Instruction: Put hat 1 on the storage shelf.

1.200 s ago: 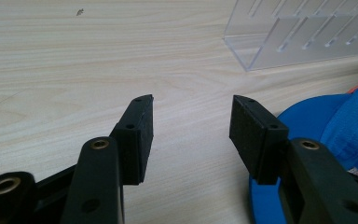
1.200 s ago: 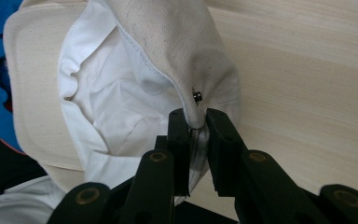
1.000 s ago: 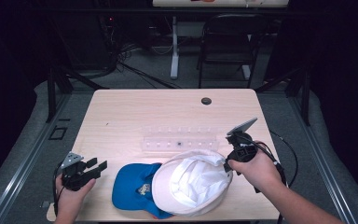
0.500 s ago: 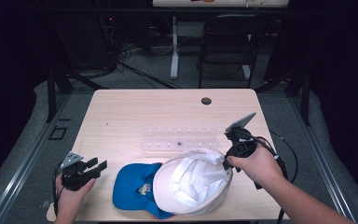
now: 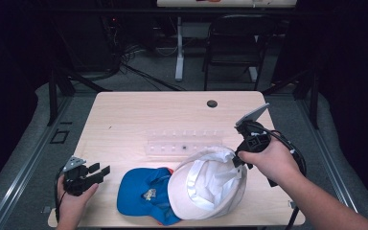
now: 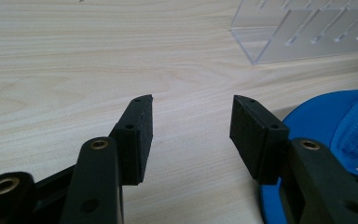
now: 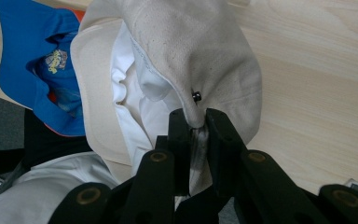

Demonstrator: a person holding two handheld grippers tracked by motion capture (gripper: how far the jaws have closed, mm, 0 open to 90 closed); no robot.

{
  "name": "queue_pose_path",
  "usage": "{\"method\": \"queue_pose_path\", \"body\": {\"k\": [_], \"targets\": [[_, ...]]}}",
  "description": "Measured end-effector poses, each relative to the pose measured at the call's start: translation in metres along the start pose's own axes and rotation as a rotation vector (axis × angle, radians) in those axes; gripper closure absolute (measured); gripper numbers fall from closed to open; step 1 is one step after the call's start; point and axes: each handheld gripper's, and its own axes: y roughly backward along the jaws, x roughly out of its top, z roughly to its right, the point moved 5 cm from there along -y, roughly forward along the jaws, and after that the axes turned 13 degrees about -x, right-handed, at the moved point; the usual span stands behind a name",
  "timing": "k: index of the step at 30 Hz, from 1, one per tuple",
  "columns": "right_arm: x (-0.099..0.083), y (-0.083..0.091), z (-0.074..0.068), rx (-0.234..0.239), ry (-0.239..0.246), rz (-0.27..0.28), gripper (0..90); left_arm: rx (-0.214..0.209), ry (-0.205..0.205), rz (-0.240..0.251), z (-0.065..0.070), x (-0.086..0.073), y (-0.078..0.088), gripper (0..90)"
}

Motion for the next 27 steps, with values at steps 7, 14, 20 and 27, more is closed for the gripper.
{"method": "queue_pose_path", "body": {"k": [7,14,20,27], "targets": [[0.002,0.012,0.001,-0.005,0.007,-0.013,80.8,-0.001,0.008,-0.003,0.0,-0.001,-0.002,47.5],[0.005,0.019,0.004,0.016,0.006,-0.008,80.8,-0.013,0.021,-0.027,-0.001,-0.002,0.0,47.5],[0.004,0.02,0.004,0.145,-0.04,-0.021,80.9,-0.018,0.025,-0.008,0.0,-0.002,-0.002,47.5],[0.002,0.022,0.005,0.3,-0.094,-0.036,81.0,-0.021,0.028,-0.025,0.0,-0.002,-0.001,46.7]]}}
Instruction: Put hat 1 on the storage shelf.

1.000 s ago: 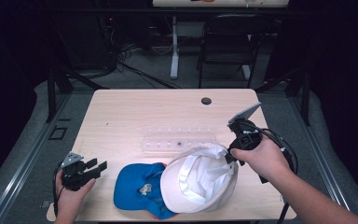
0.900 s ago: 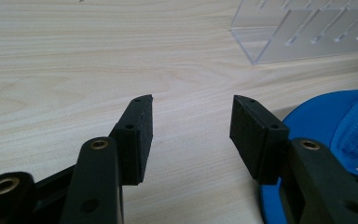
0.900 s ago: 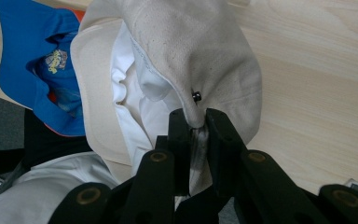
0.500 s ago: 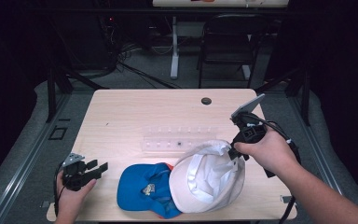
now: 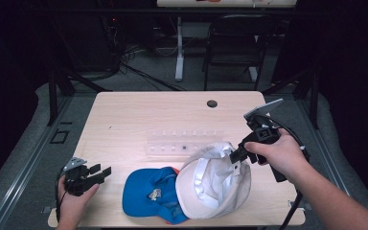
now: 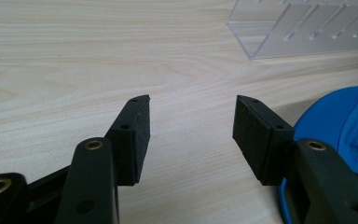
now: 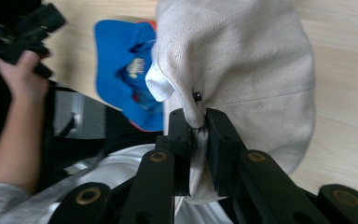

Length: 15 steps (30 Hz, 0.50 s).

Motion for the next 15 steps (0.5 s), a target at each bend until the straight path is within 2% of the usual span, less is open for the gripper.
{"method": "queue_pose_path", "body": {"k": [1,2,3,5,6,7,8,9,15], "targets": [[0.0,0.0,0.0,0.0,0.0,0.0,81.0,0.0,0.0,0.0,0.0,0.0,0.0,46.6],[0.0,0.001,-0.001,0.043,-0.009,0.003,81.1,0.001,0.0,0.0,0.0,0.0,0.0,46.5],[-0.001,0.003,0.0,0.059,0.004,-0.009,81.1,0.0,0.001,0.0,0.0,0.0,0.0,46.3],[-0.001,0.003,-0.002,0.098,-0.011,0.002,81.1,0.004,0.001,0.009,0.0,0.0,-0.001,46.1],[-0.001,0.003,-0.002,0.098,-0.011,0.002,81.1,0.004,0.001,0.009,0.0,0.0,-0.001,46.1],[-0.001,0.005,-0.005,0.142,-0.004,0.01,81.2,0.003,0.003,0.013,-0.001,0.0,-0.001,46.0],[-0.001,0.005,-0.007,0.164,-0.015,0.022,81.2,0.004,0.006,0.016,-0.001,0.0,-0.001,46.0],[-0.001,0.006,-0.008,0.186,-0.004,0.02,81.2,0.004,0.006,0.016,-0.001,0.0,-0.001,45.9],[0.002,0.014,-0.02,0.24,0.001,0.041,81.4,0.012,0.009,0.024,-0.002,0.0,-0.001,45.1]]}}
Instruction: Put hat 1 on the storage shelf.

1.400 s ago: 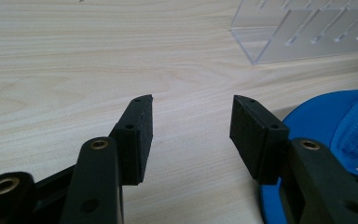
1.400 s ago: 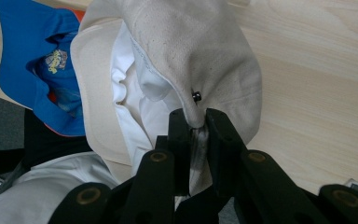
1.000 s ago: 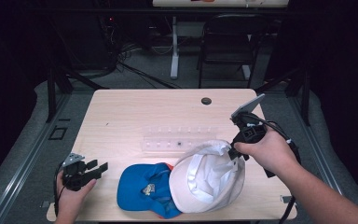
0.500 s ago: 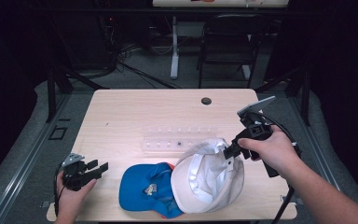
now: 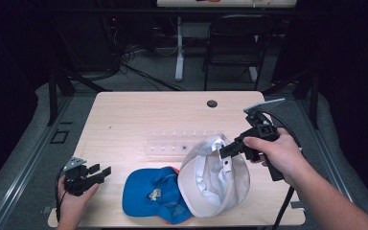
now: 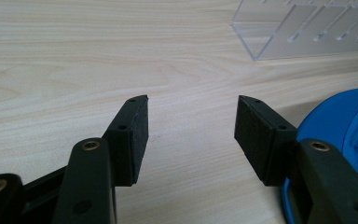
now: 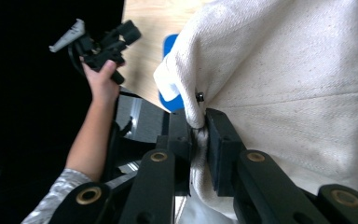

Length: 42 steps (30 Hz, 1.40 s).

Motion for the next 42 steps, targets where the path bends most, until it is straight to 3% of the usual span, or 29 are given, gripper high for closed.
{"method": "queue_pose_path", "body": {"k": [5,12,17,20,24,42], "targets": [[0.003,0.005,-0.006,0.045,0.013,0.017,81.4,0.008,-0.007,-0.015,0.0,0.0,0.0,45.0],[0.009,0.01,-0.009,0.094,-0.005,0.058,81.4,-0.005,-0.008,-0.003,0.001,0.0,0.0,46.2],[0.018,0.015,-0.012,0.182,-0.02,0.114,81.4,-0.024,-0.007,-0.009,0.002,0.0,0.0,49.0],[0.024,0.018,-0.015,0.218,-0.028,0.14,81.4,-0.002,-0.008,-0.025,0.002,-0.001,-0.003,50.0],[0.033,0.023,-0.021,0.268,-0.04,0.174,81.4,-0.009,-0.021,-0.013,0.005,-0.001,-0.004,50.3],[0.075,0.016,-0.042,0.31,-0.093,0.247,81.3,-0.018,-0.053,0.034,0.013,0.003,-0.002,50.0]]}}
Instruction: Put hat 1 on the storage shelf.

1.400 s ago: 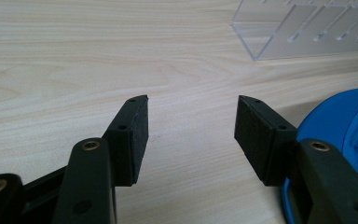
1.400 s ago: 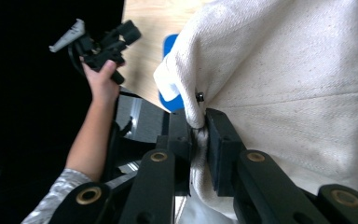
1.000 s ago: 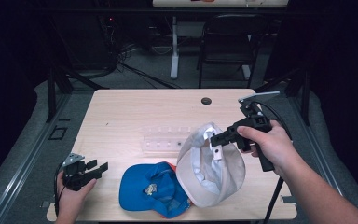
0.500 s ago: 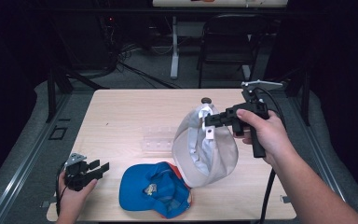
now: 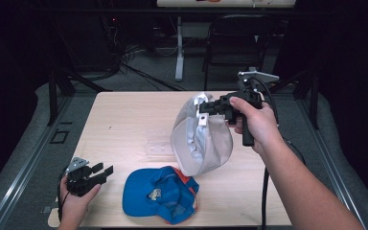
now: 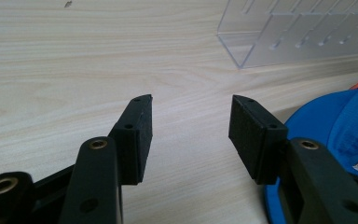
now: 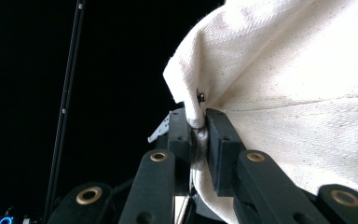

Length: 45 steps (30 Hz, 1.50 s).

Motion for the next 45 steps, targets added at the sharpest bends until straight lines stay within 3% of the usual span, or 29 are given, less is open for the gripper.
{"method": "queue_pose_path", "body": {"k": [5,11,17,25,35,36,42,45], "targets": [[0.014,-0.007,-0.004,-0.013,-0.022,0.031,81.3,-0.01,-0.019,0.014,0.004,0.002,0.002,50.6],[0.025,-0.015,-0.004,-0.03,-0.036,0.052,81.3,-0.018,-0.05,0.066,0.01,0.007,0.005,52.1],[0.037,-0.019,-0.003,-0.034,-0.054,0.081,81.3,-0.019,-0.057,0.081,0.012,0.008,0.004,52.3],[0.048,-0.027,-0.004,-0.063,-0.062,0.114,81.2,-0.026,-0.069,0.06,0.014,0.008,-0.001,52.7],[0.056,-0.039,0.0,-0.062,-0.078,0.136,81.3,-0.044,-0.072,0.064,0.02,0.009,-0.005,52.8],[0.056,-0.04,-0.001,-0.062,-0.083,0.142,81.3,-0.057,-0.061,0.083,0.022,0.011,-0.007,52.8],[0.055,-0.047,-0.003,-0.076,-0.068,0.149,81.3,-0.112,-0.05,0.089,0.039,0.023,-0.014,54.4],[0.055,-0.047,-0.005,-0.078,-0.071,0.149,81.3,-0.135,-0.077,0.071,0.055,0.03,-0.024,54.5]]}}
